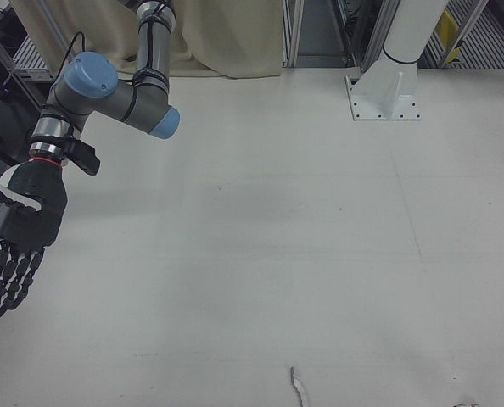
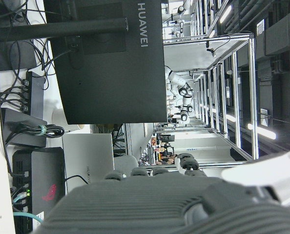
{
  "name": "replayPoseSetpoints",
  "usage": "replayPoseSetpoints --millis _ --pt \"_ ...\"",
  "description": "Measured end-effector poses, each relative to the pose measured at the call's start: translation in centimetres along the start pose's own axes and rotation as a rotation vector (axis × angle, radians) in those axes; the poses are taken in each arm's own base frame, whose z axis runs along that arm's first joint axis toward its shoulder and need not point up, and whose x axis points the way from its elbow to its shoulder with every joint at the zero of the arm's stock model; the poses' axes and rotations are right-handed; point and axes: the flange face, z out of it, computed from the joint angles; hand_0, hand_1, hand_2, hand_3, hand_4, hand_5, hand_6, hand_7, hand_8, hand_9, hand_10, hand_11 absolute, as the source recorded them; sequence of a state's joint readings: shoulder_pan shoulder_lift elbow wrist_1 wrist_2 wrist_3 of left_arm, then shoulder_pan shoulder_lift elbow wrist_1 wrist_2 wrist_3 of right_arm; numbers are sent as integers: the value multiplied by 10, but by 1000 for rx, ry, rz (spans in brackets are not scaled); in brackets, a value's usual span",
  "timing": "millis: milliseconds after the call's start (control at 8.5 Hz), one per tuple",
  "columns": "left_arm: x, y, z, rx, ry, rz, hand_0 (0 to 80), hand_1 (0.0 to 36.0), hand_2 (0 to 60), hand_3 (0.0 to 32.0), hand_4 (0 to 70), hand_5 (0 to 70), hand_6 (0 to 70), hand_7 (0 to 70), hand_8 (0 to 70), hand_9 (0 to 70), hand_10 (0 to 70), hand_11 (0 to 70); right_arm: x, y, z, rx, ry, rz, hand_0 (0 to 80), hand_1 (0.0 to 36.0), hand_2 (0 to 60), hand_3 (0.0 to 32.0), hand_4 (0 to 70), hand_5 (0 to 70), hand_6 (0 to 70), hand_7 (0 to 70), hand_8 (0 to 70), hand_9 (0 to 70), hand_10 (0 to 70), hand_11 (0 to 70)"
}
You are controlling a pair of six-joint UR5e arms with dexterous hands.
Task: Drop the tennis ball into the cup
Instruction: 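Move the left hand holding the tennis ball above the white cup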
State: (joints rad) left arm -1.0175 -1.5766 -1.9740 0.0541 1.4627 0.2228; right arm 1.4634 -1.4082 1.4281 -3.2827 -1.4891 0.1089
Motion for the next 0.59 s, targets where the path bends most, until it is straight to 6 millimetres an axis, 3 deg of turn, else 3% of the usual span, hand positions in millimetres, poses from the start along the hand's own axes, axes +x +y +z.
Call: replayPoseSetpoints --millis 353,588 --pt "-70 0 79 -29 -63 -26 800 232 6 0 208 288 700 700 571 559 220 339 0 0 0 0 0 0 0 0 0 0 0 0 0 0 0 0 0 0" --pt "-95 -6 101 -34 -81 -17 800 232 4 0 208 288 700 700 573 559 220 339 0 0 0 0 0 0 0 0 0 0 0 0 0 0 0 0 0 0"
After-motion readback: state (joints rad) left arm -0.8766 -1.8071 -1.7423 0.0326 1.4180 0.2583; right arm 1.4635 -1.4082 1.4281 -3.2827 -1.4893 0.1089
